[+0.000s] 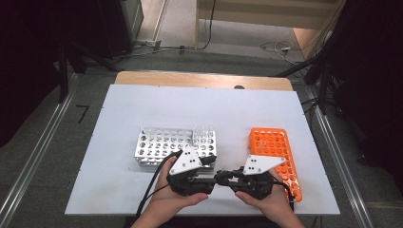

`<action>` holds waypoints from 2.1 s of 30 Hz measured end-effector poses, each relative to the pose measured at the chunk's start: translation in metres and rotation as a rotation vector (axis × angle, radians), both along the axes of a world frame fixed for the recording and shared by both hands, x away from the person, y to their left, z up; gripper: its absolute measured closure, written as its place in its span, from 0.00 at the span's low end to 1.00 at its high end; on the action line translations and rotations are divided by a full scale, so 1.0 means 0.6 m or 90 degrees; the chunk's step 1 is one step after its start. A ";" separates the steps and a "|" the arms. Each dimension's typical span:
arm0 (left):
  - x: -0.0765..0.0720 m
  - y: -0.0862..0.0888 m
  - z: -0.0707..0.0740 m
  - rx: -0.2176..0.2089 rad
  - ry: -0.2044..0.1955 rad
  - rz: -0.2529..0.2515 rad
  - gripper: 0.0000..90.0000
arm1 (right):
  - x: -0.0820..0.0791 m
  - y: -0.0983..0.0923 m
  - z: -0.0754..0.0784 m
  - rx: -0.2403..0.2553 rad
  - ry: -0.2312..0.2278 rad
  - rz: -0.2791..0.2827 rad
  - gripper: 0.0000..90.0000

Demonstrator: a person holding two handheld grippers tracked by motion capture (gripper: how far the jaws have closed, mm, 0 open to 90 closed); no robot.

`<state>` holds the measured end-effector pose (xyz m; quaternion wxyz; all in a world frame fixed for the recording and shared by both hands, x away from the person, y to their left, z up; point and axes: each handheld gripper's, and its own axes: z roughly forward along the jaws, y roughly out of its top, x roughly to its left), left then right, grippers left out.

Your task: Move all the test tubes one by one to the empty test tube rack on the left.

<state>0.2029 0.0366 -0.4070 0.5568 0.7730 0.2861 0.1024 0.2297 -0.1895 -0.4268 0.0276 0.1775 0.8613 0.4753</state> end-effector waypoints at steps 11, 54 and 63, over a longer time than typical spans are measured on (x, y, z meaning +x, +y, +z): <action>-0.003 -0.010 -0.005 0.011 -0.005 -0.023 0.70 | -0.004 0.007 -0.001 0.002 0.001 0.015 0.82; 0.042 0.085 0.042 -0.028 -0.050 0.081 0.85 | 0.020 -0.090 0.017 0.053 -0.015 -0.096 0.00; 0.072 0.110 0.051 -0.023 -0.067 0.123 0.85 | 0.026 -0.129 0.018 0.052 -0.019 -0.134 0.00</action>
